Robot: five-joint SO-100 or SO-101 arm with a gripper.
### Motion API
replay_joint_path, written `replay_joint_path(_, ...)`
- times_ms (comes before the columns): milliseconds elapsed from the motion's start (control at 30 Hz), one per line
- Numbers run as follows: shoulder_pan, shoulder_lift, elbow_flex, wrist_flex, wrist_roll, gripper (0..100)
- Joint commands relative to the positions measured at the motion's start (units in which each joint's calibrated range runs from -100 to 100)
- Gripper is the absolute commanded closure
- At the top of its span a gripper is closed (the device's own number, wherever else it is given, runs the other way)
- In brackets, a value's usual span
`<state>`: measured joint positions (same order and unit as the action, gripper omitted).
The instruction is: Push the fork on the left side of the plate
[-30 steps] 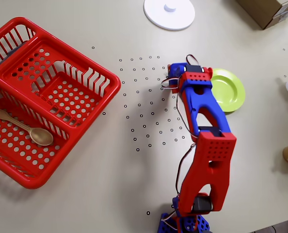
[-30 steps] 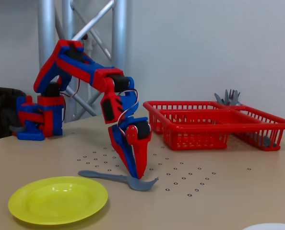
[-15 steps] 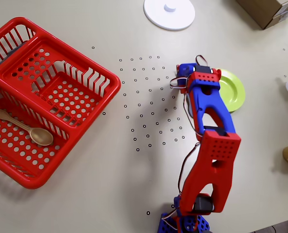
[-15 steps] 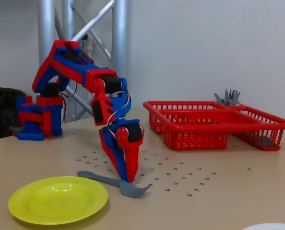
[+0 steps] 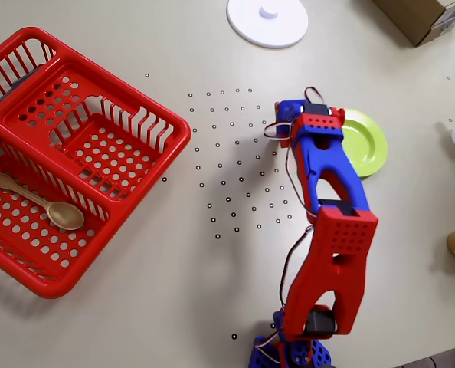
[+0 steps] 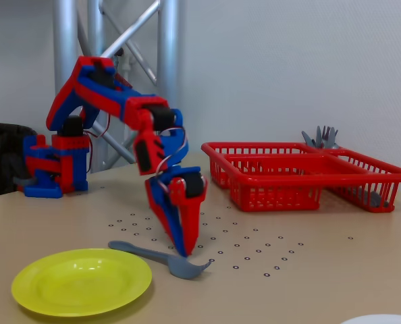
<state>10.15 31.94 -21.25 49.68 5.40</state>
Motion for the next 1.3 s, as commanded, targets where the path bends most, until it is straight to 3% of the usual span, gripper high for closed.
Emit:
replay_joint_path(0,-2.4,-9.8,1.5,0.4,-0.5,100)
replay_joint_path(633,1.3,-26.6,24.9,1.1,3.8,100)
replay_joint_path(1267,7.2,-22.1,26.2,-3.5,5.8,100)
